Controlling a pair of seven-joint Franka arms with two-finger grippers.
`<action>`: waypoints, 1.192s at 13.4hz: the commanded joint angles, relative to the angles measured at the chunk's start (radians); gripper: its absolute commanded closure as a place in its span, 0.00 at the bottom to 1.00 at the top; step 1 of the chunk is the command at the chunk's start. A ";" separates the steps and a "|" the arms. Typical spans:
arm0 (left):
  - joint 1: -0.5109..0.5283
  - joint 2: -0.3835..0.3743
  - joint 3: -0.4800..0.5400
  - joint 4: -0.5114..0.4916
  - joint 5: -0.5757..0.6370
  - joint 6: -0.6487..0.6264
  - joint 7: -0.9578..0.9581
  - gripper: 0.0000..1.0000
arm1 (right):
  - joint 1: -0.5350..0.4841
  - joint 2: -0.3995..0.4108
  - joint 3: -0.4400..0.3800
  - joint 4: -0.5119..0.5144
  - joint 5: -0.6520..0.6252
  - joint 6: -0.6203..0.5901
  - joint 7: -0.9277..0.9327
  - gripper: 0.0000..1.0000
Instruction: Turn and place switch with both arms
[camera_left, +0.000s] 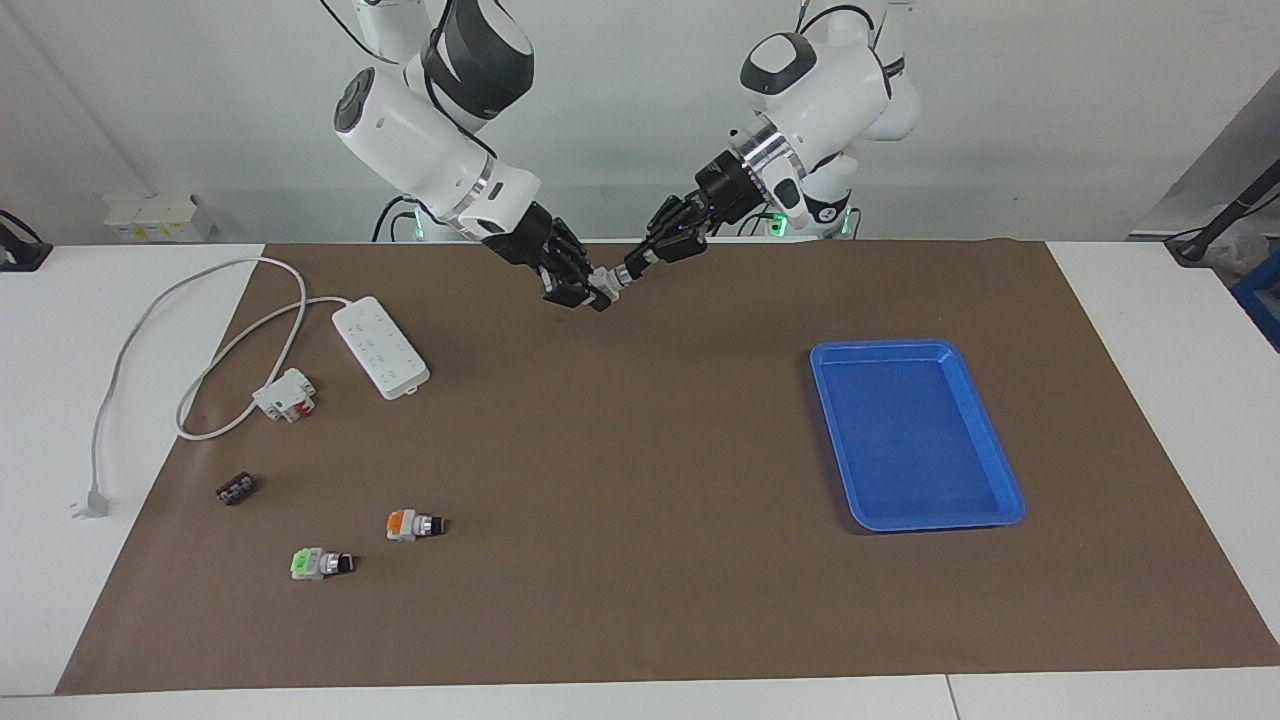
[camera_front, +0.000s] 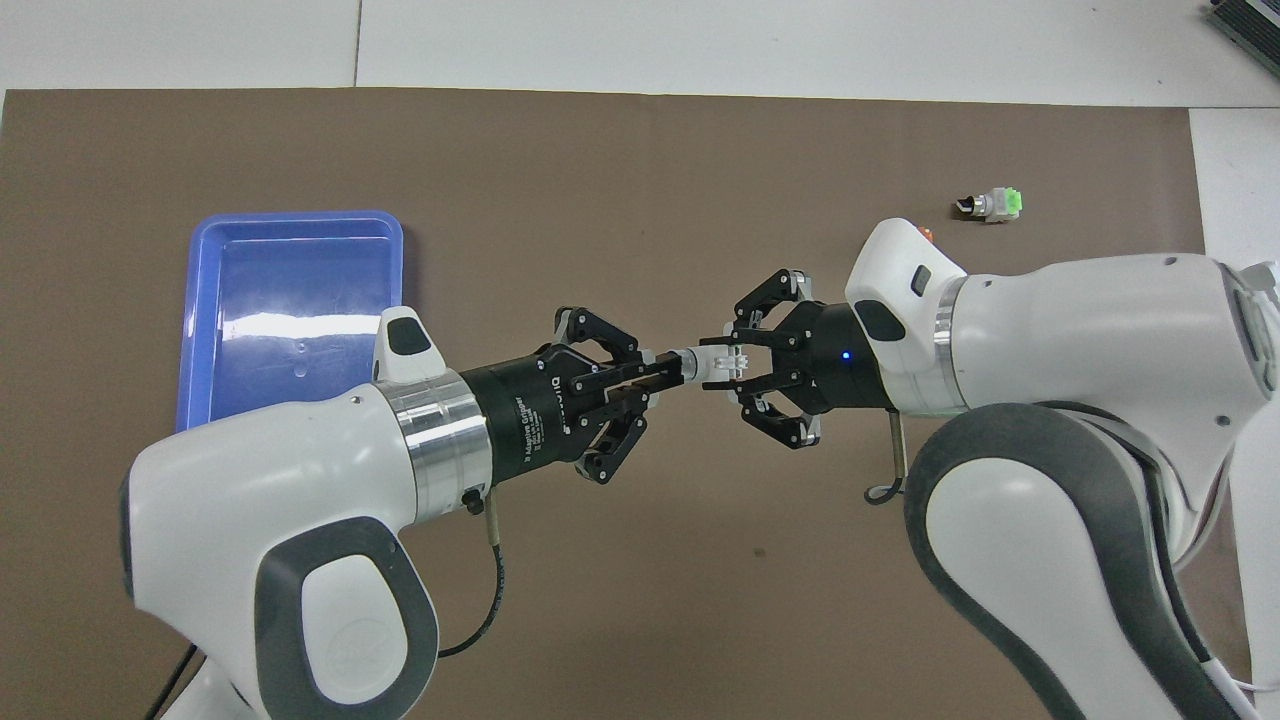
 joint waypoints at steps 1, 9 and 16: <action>0.000 0.005 0.009 0.010 -0.007 0.085 -0.018 1.00 | 0.002 -0.034 0.009 -0.042 0.010 -0.029 -0.005 0.54; 0.002 0.005 0.011 -0.001 0.010 0.084 0.043 1.00 | 0.002 -0.034 0.010 -0.042 0.010 -0.031 0.008 0.00; 0.046 -0.001 0.012 -0.039 0.200 0.068 0.232 1.00 | -0.005 -0.035 0.009 -0.042 0.008 -0.040 0.011 0.00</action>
